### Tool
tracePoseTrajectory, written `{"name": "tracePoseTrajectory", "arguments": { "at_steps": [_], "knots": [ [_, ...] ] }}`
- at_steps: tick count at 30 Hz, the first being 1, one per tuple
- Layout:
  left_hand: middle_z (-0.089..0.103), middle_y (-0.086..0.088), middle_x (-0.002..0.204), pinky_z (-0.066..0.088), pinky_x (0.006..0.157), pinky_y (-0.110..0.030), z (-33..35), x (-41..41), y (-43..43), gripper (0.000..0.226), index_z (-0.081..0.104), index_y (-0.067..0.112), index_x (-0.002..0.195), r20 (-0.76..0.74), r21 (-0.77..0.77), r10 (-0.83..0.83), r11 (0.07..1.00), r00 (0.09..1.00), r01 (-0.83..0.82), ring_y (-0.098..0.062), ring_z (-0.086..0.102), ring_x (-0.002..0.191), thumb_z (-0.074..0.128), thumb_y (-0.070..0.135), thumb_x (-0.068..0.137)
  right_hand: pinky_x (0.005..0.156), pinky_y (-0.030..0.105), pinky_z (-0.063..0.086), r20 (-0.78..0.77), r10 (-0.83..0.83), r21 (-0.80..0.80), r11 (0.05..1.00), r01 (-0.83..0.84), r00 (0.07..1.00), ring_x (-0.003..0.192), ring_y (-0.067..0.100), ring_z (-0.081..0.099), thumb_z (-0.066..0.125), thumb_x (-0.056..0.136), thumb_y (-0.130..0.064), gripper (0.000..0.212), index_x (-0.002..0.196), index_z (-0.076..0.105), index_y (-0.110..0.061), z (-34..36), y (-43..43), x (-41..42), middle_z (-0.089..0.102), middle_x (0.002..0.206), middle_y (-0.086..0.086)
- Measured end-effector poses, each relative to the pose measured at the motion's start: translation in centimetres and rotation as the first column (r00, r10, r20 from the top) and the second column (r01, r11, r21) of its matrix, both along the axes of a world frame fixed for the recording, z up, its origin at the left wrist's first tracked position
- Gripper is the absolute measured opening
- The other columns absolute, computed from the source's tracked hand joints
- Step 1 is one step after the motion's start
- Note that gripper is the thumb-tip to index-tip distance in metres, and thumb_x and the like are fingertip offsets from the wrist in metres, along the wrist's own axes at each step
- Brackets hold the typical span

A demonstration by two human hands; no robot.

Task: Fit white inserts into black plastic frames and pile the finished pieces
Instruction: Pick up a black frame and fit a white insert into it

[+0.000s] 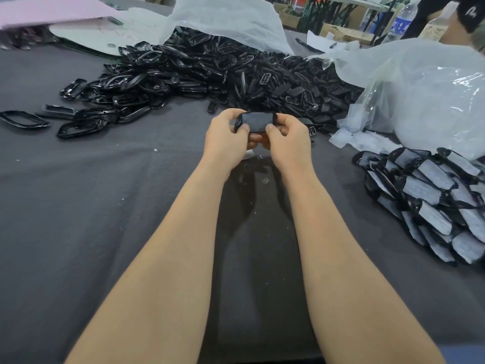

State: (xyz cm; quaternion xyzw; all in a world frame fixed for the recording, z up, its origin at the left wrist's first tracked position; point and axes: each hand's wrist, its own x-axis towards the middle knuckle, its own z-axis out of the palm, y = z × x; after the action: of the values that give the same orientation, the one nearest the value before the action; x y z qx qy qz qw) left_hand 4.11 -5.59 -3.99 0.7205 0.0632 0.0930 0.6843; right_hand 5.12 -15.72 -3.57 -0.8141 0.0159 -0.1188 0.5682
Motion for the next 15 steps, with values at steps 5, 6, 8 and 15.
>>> {"name": "tracePoseTrajectory", "arguments": {
  "at_steps": [5,6,8,15],
  "knots": [
    [0.069,-0.001,0.093,0.057,0.065,-0.018,0.1,-0.1,-0.1,0.024,0.052,0.018,0.12,0.009,0.017,-0.003,1.0,1.0,0.003,-0.008,0.071,0.078,0.046,0.006,0.1,0.09,0.045,0.052,0.039,-0.03,-0.014,0.999,0.031,0.999,0.093,0.023,0.066,0.052,0.094,-0.012,0.014,0.104,0.063,-0.013,0.0,0.0,-0.3,0.069,0.096,0.006],
    [0.069,0.002,0.089,0.057,0.067,-0.019,0.2,-0.2,-0.2,0.021,0.05,0.02,0.115,0.017,0.022,-0.005,1.0,1.0,0.004,-0.006,0.07,0.074,0.046,0.006,0.1,0.09,0.045,0.052,0.049,-0.045,-0.006,0.999,0.045,0.998,0.091,0.023,0.065,0.053,0.093,-0.01,0.011,0.094,0.061,-0.017,0.0,-0.1,-0.2,0.068,0.092,0.005],
    [0.069,0.001,0.086,0.057,0.067,-0.019,0.5,-0.5,-0.5,0.017,0.046,0.023,0.1,0.04,0.01,-0.005,1.0,0.999,0.005,-0.003,0.07,0.068,0.047,0.006,0.099,0.089,0.045,0.052,0.047,-0.075,0.037,0.997,0.073,0.996,0.087,0.023,0.064,0.055,0.092,-0.008,0.019,0.082,0.057,-0.024,0.3,-0.5,-0.2,0.065,0.085,0.003],
    [0.068,-0.013,0.096,0.056,0.082,-0.049,2.7,-1.0,-3.0,0.024,0.043,0.03,0.085,0.109,0.12,-0.023,0.993,0.994,0.01,-0.029,0.068,0.089,0.056,0.012,0.094,0.088,0.047,0.052,0.091,-0.178,0.084,0.982,0.17,0.98,0.089,0.027,0.067,0.057,0.091,-0.012,0.013,0.092,0.058,-0.024,2.5,-3.3,-1.8,0.068,0.094,0.007]
  ]
}}
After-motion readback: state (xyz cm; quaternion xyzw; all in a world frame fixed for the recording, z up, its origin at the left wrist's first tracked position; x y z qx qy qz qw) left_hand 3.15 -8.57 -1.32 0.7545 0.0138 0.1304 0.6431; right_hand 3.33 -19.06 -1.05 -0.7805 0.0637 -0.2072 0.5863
